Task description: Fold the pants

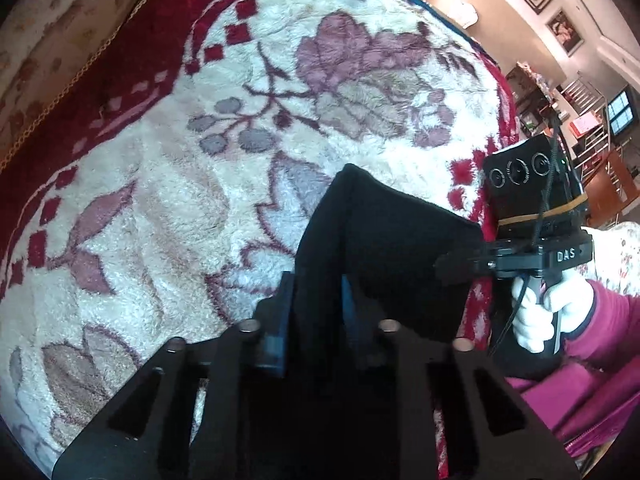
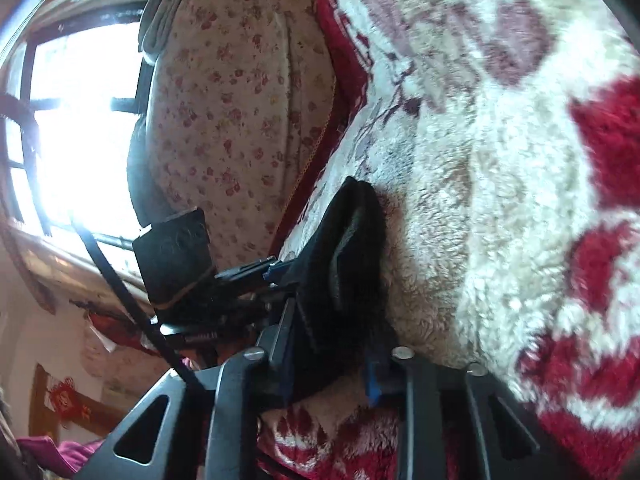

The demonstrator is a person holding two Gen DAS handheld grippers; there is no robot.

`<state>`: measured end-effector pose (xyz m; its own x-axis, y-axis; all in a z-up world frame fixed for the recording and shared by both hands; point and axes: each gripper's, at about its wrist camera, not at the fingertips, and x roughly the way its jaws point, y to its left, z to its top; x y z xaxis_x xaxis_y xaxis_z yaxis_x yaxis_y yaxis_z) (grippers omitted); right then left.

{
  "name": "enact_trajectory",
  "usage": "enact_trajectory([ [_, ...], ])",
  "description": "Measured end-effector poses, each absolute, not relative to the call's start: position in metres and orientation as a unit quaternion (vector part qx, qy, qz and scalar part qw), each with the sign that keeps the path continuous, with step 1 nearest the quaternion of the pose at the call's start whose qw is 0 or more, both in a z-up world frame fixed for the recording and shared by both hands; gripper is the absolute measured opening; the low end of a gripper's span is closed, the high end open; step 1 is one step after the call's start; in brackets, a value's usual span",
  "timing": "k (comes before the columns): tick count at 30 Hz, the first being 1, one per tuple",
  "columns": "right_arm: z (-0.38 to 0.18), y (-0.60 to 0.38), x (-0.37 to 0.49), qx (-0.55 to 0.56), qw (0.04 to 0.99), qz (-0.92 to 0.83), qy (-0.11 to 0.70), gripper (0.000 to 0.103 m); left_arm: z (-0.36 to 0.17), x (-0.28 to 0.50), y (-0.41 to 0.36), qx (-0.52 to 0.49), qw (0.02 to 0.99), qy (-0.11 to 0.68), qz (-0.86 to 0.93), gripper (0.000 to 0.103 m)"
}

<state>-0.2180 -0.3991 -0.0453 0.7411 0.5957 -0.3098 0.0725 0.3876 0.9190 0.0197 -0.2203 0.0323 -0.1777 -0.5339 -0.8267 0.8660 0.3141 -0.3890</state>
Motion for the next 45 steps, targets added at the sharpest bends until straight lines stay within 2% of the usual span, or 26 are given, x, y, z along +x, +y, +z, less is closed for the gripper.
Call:
enact_trajectory([
  [7, -0.036, -0.392, -0.214, 0.540, 0.765, 0.198, 0.290, 0.011, 0.045, 0.016, -0.213, 0.151, 0.638, 0.498, -0.568, 0.014],
  [14, -0.002, -0.374, -0.205, 0.533, 0.763, 0.251, 0.265, 0.011, 0.086, 0.012, -0.184, 0.128, 0.670, 0.461, -0.567, 0.014],
  [20, 0.042, -0.336, -0.184, 0.493, 0.769, 0.315, 0.257, 0.011, 0.125, 0.013, -0.131, 0.097, 0.711, 0.431, -0.547, 0.014],
  [26, 0.066, -0.280, -0.159, 0.457, 0.757, 0.378, 0.275, 0.011, 0.141, 0.014, -0.057, 0.053, 0.753, 0.422, -0.502, 0.013],
  [32, 0.060, -0.208, -0.128, 0.431, 0.730, 0.424, 0.319, 0.011, 0.125, 0.004, 0.003, 0.019, 0.776, 0.437, -0.454, 0.013],
  [43, -0.005, -0.113, -0.088, 0.387, 0.692, 0.431, 0.431, 0.011, 0.057, -0.003, 0.102, -0.074, 0.792, 0.504, -0.337, 0.013],
  [44, -0.006, -0.108, -0.086, 0.378, 0.703, 0.418, 0.434, 0.012, 0.055, -0.004, 0.108, -0.078, 0.795, 0.504, -0.328, 0.013],
  [45, -0.006, -0.105, -0.085, 0.376, 0.704, 0.419, 0.432, 0.018, 0.054, -0.006, 0.114, -0.083, 0.798, 0.504, -0.319, 0.013],
])
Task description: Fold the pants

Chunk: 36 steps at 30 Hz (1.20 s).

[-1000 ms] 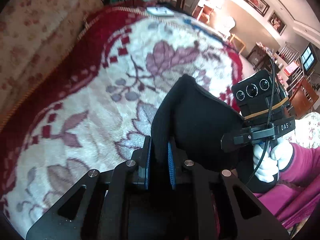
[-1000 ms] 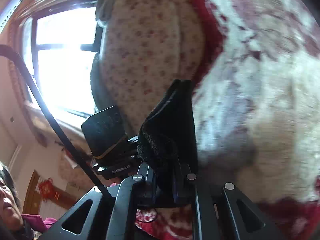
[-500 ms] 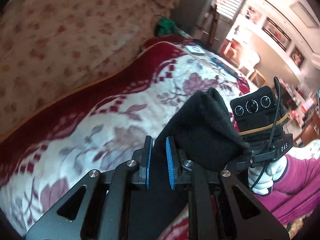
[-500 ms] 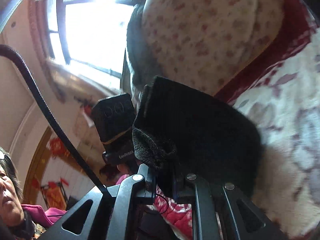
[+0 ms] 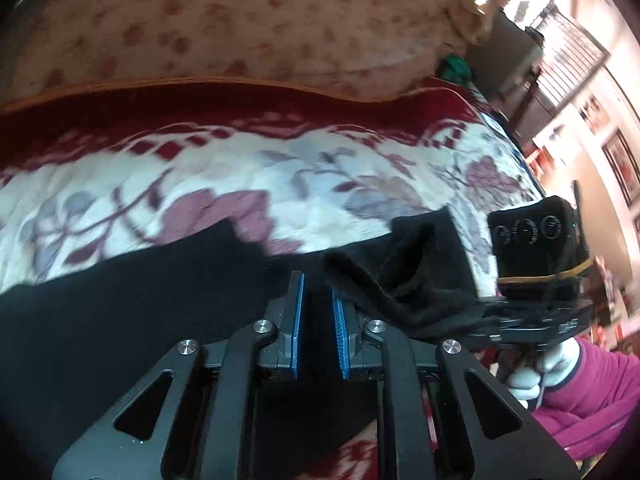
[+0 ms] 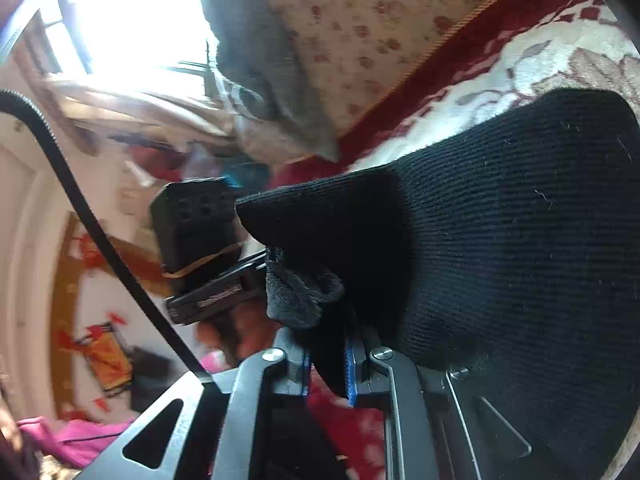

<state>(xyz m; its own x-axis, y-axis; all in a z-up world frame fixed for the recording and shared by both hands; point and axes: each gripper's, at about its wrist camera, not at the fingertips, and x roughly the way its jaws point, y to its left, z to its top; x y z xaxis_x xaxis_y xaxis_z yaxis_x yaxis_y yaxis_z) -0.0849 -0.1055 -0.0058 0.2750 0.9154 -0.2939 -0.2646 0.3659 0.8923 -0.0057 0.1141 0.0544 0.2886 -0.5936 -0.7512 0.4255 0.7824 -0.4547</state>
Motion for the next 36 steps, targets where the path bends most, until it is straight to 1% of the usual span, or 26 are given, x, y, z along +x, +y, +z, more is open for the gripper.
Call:
enact_trajectory([
  [1, -0.004, -0.101, -0.083, 0.376, 0.702, 0.424, 0.431, 0.022, 0.055, -0.007, 0.120, -0.088, 0.801, 0.503, -0.314, 0.013],
  [3, -0.001, -0.094, -0.081, 0.373, 0.702, 0.429, 0.429, 0.035, 0.059, -0.011, 0.129, -0.093, 0.807, 0.497, -0.305, 0.013],
  [5, 0.002, -0.088, -0.079, 0.370, 0.692, 0.444, 0.433, 0.038, 0.064, -0.014, 0.134, -0.092, 0.814, 0.490, -0.298, 0.013],
  [8, 0.010, -0.091, -0.082, 0.382, 0.679, 0.455, 0.431, 0.038, 0.074, -0.020, 0.138, -0.096, 0.821, 0.480, -0.294, 0.013],
  [13, 0.033, -0.120, -0.089, 0.376, 0.716, 0.433, 0.397, 0.038, 0.096, -0.033, 0.135, -0.093, 0.831, 0.458, -0.303, 0.013],
  [18, 0.044, -0.157, -0.090, 0.369, 0.760, 0.379, 0.378, 0.038, 0.103, -0.043, 0.112, -0.084, 0.827, 0.453, -0.321, 0.013],
  [24, 0.024, -0.172, -0.084, 0.397, 0.760, 0.338, 0.388, 0.038, 0.085, -0.046, 0.079, -0.068, 0.827, 0.467, -0.304, 0.013],
  [30, 0.004, -0.177, -0.077, 0.402, 0.763, 0.307, 0.403, 0.038, 0.052, -0.040, 0.073, -0.069, 0.823, 0.496, -0.270, 0.013],
  [36, 0.008, -0.173, -0.079, 0.372, 0.776, 0.301, 0.411, 0.038, 0.052, -0.042, 0.079, -0.094, 0.823, 0.494, -0.265, 0.013],
])
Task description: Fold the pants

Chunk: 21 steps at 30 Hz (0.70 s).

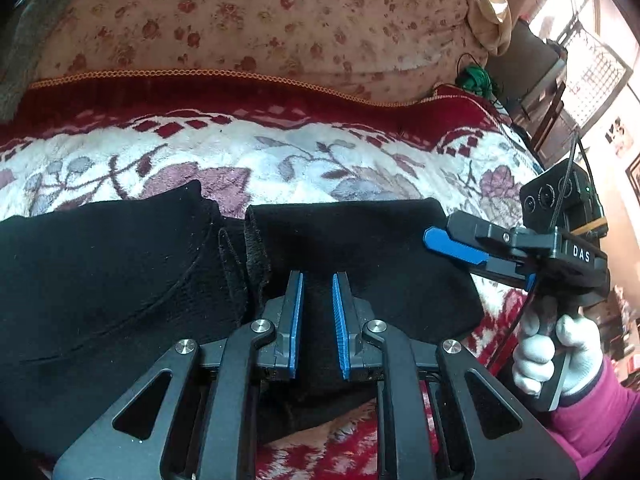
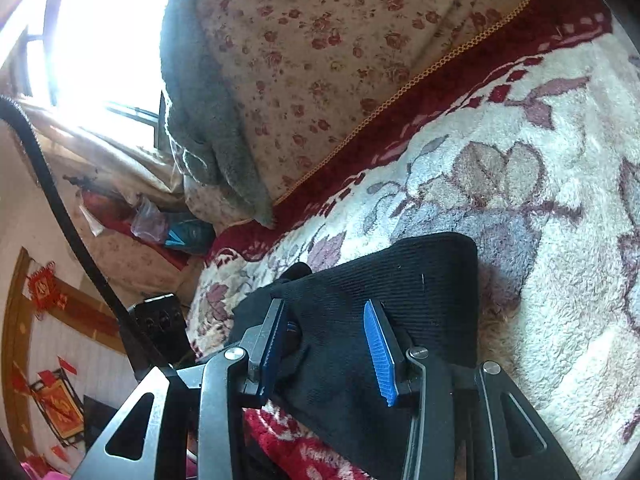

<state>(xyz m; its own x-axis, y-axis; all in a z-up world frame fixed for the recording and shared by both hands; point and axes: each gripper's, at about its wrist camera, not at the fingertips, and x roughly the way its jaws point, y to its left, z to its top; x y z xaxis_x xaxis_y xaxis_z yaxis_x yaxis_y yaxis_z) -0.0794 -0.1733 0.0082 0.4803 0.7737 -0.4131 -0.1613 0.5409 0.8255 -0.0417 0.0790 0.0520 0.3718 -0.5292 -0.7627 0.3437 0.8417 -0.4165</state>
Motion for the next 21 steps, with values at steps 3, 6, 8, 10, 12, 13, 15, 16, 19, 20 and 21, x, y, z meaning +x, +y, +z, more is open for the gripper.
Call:
enact_trajectory([
  [3, 0.019, -0.166, -0.081, 0.343, 0.785, 0.297, 0.421, 0.038, 0.058, -0.047, 0.081, -0.087, 0.829, 0.491, -0.252, 0.019],
  [6, 0.026, -0.157, -0.083, 0.326, 0.787, 0.304, 0.426, 0.039, 0.068, -0.054, 0.090, -0.089, 0.836, 0.483, -0.243, 0.026],
  [8, 0.034, -0.147, -0.084, 0.318, 0.787, 0.315, 0.425, 0.039, 0.074, -0.057, 0.098, -0.094, 0.841, 0.479, -0.234, 0.026],
  [10, 0.041, -0.135, -0.083, 0.309, 0.787, 0.329, 0.422, 0.039, 0.080, -0.062, 0.110, -0.098, 0.847, 0.476, -0.214, 0.026],
  [12, 0.045, -0.123, -0.081, 0.300, 0.784, 0.343, 0.423, 0.039, 0.085, -0.068, 0.125, -0.098, 0.855, 0.472, -0.190, 0.027],
  [13, 0.048, -0.113, -0.079, 0.293, 0.780, 0.351, 0.426, 0.039, 0.086, -0.071, 0.132, -0.097, 0.858, 0.471, -0.179, 0.027],
  [15, 0.050, -0.099, -0.076, 0.283, 0.778, 0.361, 0.430, 0.048, 0.088, -0.078, 0.152, -0.098, 0.863, 0.471, -0.153, 0.028],
  [16, 0.051, -0.089, -0.073, 0.279, 0.775, 0.368, 0.431, 0.049, 0.088, -0.081, 0.160, -0.101, 0.864, 0.473, -0.142, 0.033],
  [19, 0.051, -0.061, -0.063, 0.265, 0.762, 0.389, 0.445, 0.049, 0.088, -0.094, 0.191, -0.110, 0.870, 0.472, -0.095, 0.048],
  [20, 0.052, -0.052, -0.061, 0.257, 0.760, 0.393, 0.448, 0.049, 0.087, -0.099, 0.204, -0.112, 0.873, 0.469, -0.074, 0.048],
  [21, 0.052, -0.039, -0.056, 0.247, 0.757, 0.402, 0.453, 0.049, 0.086, -0.104, 0.215, -0.116, 0.874, 0.469, -0.059, 0.048],
])
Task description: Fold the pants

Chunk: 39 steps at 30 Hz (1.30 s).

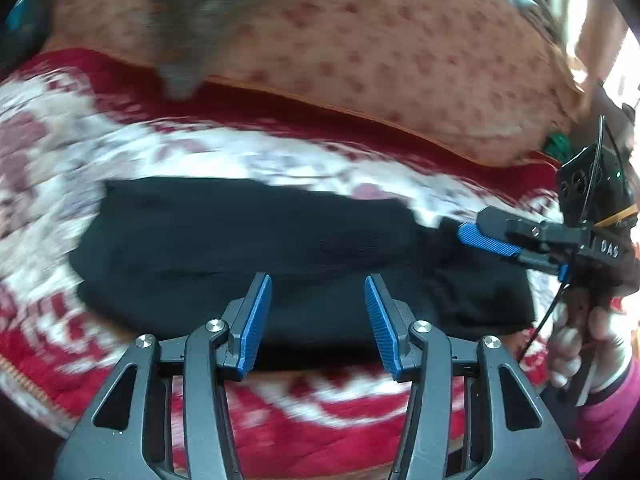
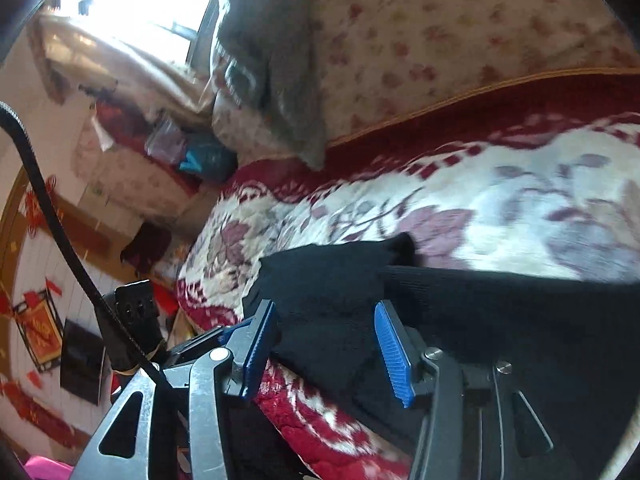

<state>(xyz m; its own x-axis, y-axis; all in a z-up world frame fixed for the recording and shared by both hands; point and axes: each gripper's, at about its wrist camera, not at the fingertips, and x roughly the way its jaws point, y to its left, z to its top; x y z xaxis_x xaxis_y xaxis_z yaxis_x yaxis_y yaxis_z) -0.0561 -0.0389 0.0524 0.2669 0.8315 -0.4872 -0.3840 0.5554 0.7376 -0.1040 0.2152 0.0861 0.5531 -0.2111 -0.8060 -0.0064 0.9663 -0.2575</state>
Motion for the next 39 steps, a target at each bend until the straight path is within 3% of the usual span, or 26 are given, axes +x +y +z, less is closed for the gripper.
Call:
enact_trajectory([
  [7, 0.057, 0.050, -0.028, 0.177, 0.734, 0.456, 0.471, 0.051, 0.072, -0.128, 0.274, -0.174, 0.864, 0.472, 0.012, 0.048],
  [11, 0.055, 0.097, -0.013, 0.129, 0.727, 0.479, 0.475, 0.067, 0.063, -0.135, 0.293, -0.202, 0.860, 0.468, 0.040, 0.048],
  [22, 0.048, 0.213, 0.028, -0.013, 0.691, 0.535, 0.485, 0.069, 0.032, -0.132, 0.336, -0.308, 0.828, 0.460, 0.085, 0.051],
  [27, 0.029, 0.256, 0.031, -0.097, 0.671, 0.543, 0.495, 0.069, 0.026, -0.126, 0.341, -0.322, 0.824, 0.458, 0.090, 0.054],
  [35, 0.012, 0.289, 0.033, -0.122, 0.648, 0.559, 0.503, 0.069, 0.018, -0.123, 0.343, -0.328, 0.824, 0.453, 0.090, 0.058],
  [37, 0.008, 0.297, 0.028, -0.145, 0.650, 0.557, 0.497, 0.065, 0.018, -0.121, 0.341, -0.326, 0.827, 0.449, 0.087, 0.066],
  [39, 0.005, 0.301, 0.025, -0.167, 0.662, 0.546, 0.486, 0.053, 0.018, -0.119, 0.335, -0.316, 0.832, 0.448, 0.085, 0.072],
])
